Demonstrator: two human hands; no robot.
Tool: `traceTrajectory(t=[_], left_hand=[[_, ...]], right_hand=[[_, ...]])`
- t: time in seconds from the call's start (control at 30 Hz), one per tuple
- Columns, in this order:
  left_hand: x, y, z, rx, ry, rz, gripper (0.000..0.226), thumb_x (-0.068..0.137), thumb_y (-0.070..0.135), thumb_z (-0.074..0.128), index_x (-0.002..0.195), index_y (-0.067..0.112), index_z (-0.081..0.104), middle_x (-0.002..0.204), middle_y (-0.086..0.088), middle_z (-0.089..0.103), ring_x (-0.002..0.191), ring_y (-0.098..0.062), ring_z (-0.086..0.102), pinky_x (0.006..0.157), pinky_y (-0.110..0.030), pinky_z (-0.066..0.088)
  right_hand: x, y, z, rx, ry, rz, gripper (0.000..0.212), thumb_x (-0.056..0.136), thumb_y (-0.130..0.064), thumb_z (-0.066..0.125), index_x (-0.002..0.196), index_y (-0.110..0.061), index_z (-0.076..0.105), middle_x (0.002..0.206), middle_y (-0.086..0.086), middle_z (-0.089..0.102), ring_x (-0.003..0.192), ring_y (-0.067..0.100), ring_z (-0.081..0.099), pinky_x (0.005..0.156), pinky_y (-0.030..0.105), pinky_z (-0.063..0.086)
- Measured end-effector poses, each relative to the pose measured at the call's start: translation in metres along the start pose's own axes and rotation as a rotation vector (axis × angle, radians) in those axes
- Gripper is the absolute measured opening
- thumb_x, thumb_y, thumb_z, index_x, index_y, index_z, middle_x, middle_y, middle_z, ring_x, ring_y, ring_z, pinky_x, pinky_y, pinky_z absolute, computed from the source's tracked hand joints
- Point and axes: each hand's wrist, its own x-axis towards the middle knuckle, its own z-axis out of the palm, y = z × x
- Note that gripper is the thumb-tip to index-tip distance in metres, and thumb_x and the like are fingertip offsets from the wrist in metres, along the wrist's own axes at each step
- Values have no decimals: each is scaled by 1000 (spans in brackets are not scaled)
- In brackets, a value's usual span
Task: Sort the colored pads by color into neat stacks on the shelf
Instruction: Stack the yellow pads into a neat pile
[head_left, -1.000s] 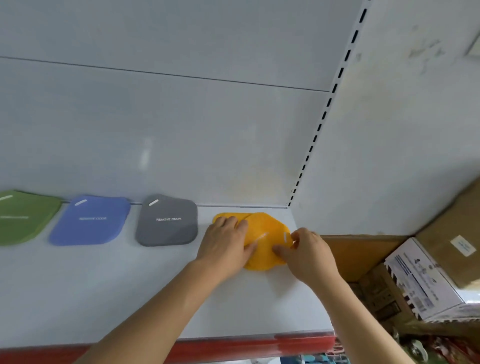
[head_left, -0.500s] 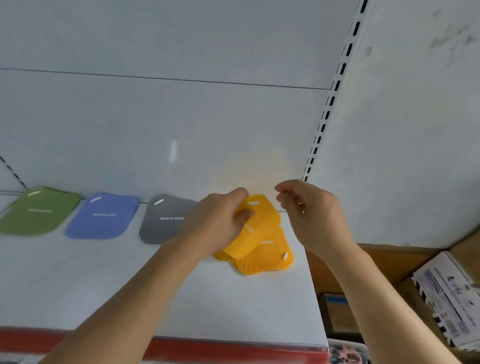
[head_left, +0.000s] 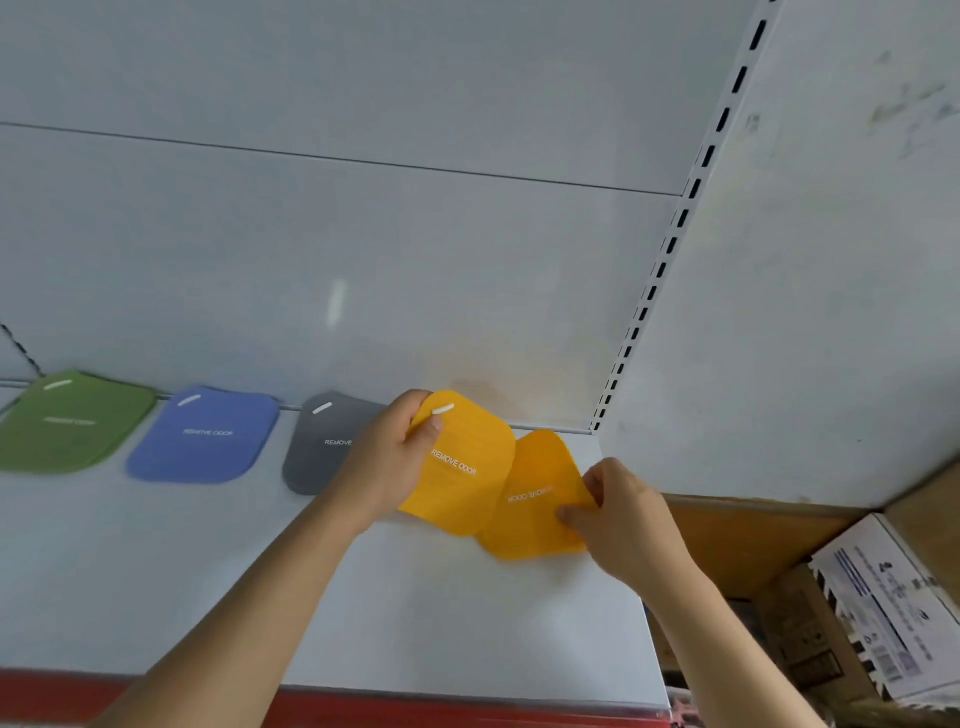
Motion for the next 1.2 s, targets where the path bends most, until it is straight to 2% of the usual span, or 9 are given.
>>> traceTrajectory(t=[0.1,0.23,0.4,0.47,0.53,0.73,0.97,1.1,1.2], left_hand=[[-2,3,-4,-96,-3,-33,18,110,32,49,114,25,64,103,-5,68,95,-15,62,87,-39,49],[-6,12,-13,-158,45,-75,23,111,36,46,112,23,65,113,-18,65,95,-19,60,85,-37,47],[-8,34,-18,-291,-17,-66,21,106,46,51,112,35,69,115,-16,67,105,-28,65,91,-47,52],[-12,41,-12,-346,-95,-43,28,102,48,53,115,31,70,114,-13,71,113,-37,66,99,-58,52],[-18,47,-3,-410,-134,-46,24,106,41,54,115,27,72,114,-15,73,111,-38,68,98,-58,53],[-29,39,3,-476,-146,-147,29,104,42,54,115,22,72,120,-21,71,116,-39,66,106,-64,45],[-34,35,1,-576,-212,-215,34,109,38,48,125,22,72,126,-10,75,125,-35,65,115,-62,42],[-39,38,3,-534,-291,-162,38,108,50,42,129,36,70,128,1,74,124,-23,68,113,-55,47],[-43,38,9,-484,-282,-79,36,105,49,48,129,32,68,127,0,74,125,-25,65,113,-56,46]], right_hand=[[-3,-3,-13,6,113,-174,14,96,-22,66,105,-29,59,97,-5,67,81,14,61,72,36,55],[-15,-22,-60,65,317,-459,32,96,-3,61,105,-32,73,103,-11,66,87,9,63,71,21,49],[-31,-70,-101,-57,33,-690,36,100,-13,62,114,-43,74,111,-25,66,99,1,64,80,17,51],[-25,-88,-90,-101,-9,-717,33,100,-20,64,123,-44,68,113,-26,64,97,2,61,79,11,49],[-18,-98,-71,-145,22,-717,34,101,-24,63,130,-41,59,112,-23,61,91,3,55,71,5,43],[-10,-84,-40,-13,101,-833,42,95,-21,71,127,-34,48,112,-13,67,101,7,58,72,12,46],[-6,-82,-26,24,169,-984,46,93,-20,74,128,-31,46,112,-9,69,102,7,62,79,10,48],[0,-77,-19,60,260,-933,51,91,-23,78,130,-29,46,108,-9,64,96,4,58,78,7,45],[0,-74,-10,107,330,-933,47,91,-18,78,127,-26,50,104,-7,63,93,3,56,77,6,44]])
